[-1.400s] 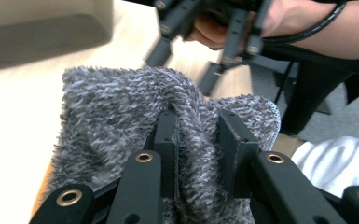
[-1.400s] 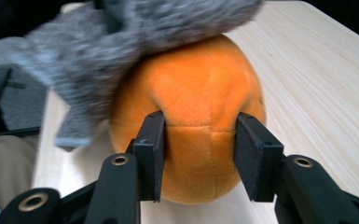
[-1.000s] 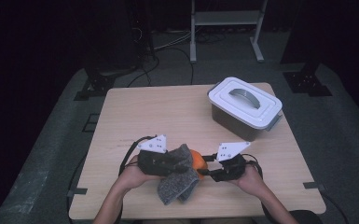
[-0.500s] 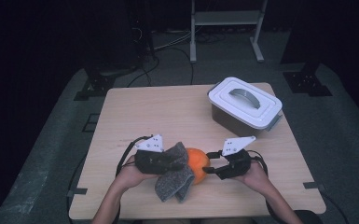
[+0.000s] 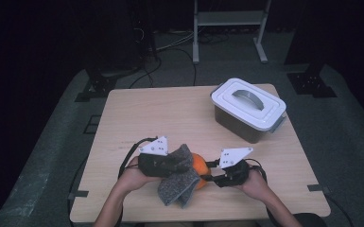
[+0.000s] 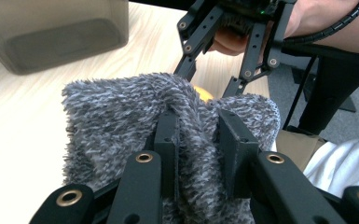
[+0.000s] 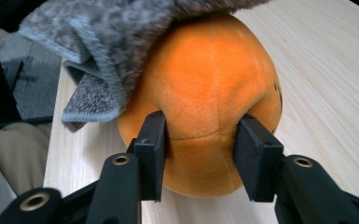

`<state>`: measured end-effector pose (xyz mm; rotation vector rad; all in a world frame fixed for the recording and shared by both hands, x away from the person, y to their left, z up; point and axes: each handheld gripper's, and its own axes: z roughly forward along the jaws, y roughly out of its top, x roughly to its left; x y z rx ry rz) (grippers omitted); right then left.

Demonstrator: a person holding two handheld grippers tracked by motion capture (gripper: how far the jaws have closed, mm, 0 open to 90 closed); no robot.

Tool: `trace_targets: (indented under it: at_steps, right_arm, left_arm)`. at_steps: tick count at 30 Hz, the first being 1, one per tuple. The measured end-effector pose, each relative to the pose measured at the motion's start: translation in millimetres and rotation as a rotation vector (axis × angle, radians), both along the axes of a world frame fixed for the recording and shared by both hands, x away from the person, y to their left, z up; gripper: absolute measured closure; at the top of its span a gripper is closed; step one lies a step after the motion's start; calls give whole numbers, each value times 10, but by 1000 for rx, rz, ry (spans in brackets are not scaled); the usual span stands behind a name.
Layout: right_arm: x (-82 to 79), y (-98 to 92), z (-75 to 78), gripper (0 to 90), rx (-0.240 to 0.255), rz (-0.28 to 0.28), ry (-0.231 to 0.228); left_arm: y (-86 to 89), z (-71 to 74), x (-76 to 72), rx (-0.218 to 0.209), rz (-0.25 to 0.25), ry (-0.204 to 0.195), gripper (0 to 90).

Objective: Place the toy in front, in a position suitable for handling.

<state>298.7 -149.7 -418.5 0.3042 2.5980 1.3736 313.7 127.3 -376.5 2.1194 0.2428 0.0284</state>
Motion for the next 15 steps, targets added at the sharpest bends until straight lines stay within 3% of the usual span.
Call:
trace_targets:
  at_steps: [3,7,11,13,15]
  right_arm:
    - [25,-28,14,594,-7,-13,-12]
    - [90,-78,5,596,8,-48,15]
    - [95,-74,40,446,21,-42,73]
    - [106,-68,38,428,33,-47,106]
    - [90,-54,23,489,40,-55,90]
  left_arm:
    - [70,-75,60,-22,12,35,715]
    - [107,-93,76,-15,27,37,715]
    - [80,-108,66,-9,11,50,716]
    - [47,-85,48,1,3,38,716]
    - [19,-26,21,-4,-8,19,716]
